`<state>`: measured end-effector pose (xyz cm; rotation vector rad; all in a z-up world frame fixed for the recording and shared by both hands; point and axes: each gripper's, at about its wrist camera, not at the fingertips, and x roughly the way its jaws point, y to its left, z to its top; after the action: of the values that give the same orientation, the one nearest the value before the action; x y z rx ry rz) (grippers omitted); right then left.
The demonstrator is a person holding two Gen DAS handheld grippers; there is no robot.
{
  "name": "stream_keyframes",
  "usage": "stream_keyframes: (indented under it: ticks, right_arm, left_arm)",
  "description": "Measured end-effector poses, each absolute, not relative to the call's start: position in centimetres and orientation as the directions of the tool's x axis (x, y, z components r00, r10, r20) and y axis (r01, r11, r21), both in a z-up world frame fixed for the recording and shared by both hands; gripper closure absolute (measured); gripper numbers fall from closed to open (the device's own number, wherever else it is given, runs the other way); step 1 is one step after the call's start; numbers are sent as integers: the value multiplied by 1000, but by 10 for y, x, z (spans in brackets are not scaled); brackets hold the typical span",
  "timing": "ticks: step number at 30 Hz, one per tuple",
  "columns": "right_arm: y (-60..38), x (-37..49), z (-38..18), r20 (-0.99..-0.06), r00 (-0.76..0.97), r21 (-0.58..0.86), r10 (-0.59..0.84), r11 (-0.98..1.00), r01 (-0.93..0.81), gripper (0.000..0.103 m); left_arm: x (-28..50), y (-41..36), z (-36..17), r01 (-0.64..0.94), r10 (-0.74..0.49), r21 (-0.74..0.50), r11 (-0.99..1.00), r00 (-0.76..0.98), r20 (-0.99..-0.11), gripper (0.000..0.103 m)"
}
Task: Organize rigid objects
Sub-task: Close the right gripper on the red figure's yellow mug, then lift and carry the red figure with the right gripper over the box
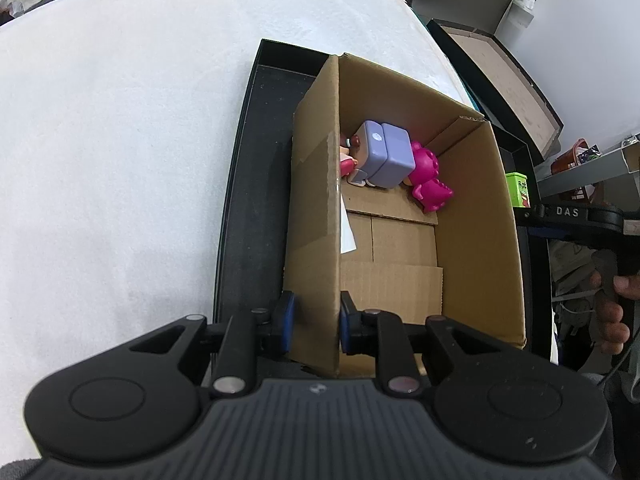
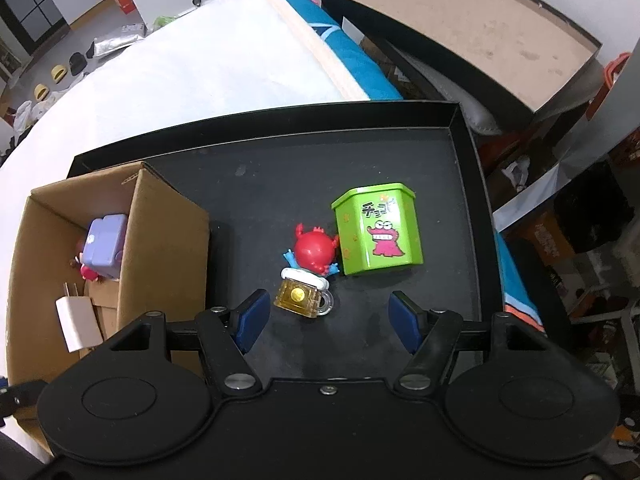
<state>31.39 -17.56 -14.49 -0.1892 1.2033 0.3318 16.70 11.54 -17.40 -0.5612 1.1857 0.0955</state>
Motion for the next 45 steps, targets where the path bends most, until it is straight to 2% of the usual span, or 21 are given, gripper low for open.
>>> stream_keyframes:
  ticks: [5,9,20,22,24,26,45]
  right_arm:
    - [-172,320,-151,-942,305,28,140,938,-347,38]
    - [-166,324,-154,-944,303,17,133,934,-357,33]
    - [-155,342,-173,-956,276,3,102,942,-337,33]
    - [-155,344,-177,-958,270,3,98,943,-332,36]
    - [-156,345,-181,-963,249,15,102,944,-330,58]
    - [-155,343,-180,-962,258,-6,87,941,-340,68]
    - [-168,315,-154,-964,234,32,128,926,-375,68]
  left_arm:
    - [167,115,-174,-358,-216,-362,861,386,-897,82]
    - [168,115,-175,-360,-215,-360,861,383,-898,82]
    - [171,114,-176,-364,-209,-352,862,378,-902,82]
    - [171,113,-177,-364,-209,-352,862,378,-902,82]
    - [170,113,-177,-364,-210,-353,862,378,-902,82]
    - [171,113,-177,-362,-208,-350,864,376,-903,82]
    - [169,113,-176,-361,-209,-353,863,380,-901,82]
